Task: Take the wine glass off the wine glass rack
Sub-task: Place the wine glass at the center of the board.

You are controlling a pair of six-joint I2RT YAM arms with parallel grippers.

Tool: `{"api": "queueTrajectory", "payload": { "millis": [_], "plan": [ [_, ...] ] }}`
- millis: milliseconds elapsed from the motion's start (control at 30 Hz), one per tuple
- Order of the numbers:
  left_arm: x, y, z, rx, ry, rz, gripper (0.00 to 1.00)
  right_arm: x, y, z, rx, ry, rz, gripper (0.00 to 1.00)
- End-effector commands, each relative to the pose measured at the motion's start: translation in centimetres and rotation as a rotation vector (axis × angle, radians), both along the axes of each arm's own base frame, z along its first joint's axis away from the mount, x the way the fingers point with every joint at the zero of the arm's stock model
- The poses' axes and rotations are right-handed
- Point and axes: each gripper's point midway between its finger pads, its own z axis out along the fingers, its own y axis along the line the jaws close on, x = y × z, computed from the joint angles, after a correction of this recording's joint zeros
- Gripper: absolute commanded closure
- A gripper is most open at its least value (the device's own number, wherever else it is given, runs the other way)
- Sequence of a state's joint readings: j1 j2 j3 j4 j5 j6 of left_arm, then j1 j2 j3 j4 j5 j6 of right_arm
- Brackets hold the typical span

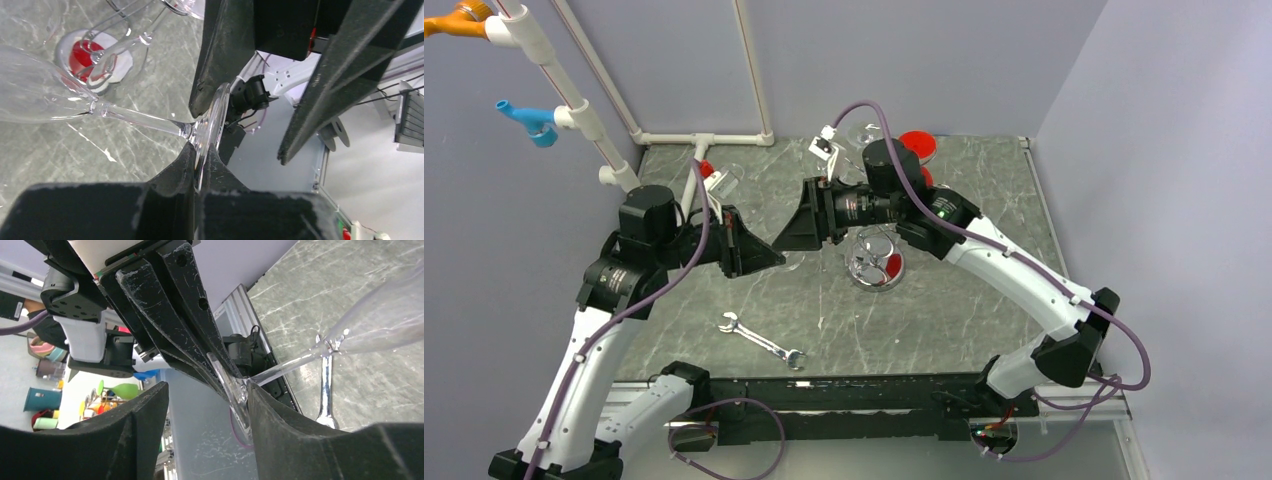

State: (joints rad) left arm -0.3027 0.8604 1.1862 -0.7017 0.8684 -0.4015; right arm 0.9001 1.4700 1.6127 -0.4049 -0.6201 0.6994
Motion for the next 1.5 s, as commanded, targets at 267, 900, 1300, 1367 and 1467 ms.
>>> {"api": "queueTrajectory", "payload": {
  "millis": [267,900,1300,1367,1467],
  "plan": [
    [2.0,1.3,1.0,0.092,-0.225,0.076,1.00,3.6,-0.5,1.7,-0.106,-0.008,-0.217,0.34],
    [2.5,2.8,1.3,0.176,-0.578,0.140,1.00,4.7,1.3,0.5,-0.116,0.109,-0.254,0.38],
    [1.7,2.1,1.9,0.166,-0.650,0.080,1.00,5.1,2.4,-0.2,-0.121,0.140,-0.242,0.41],
    [1.6,2.0,2.0,0.162,-0.651,0.070,1.00,5.2,2.8,-0.6,-0.122,0.149,-0.239,0.41],
    [1.5,1.8,2.0,0.159,-0.653,0.055,1.00,5.3,3.4,-0.8,-0.113,0.163,-0.221,0.43]
  ]
}}
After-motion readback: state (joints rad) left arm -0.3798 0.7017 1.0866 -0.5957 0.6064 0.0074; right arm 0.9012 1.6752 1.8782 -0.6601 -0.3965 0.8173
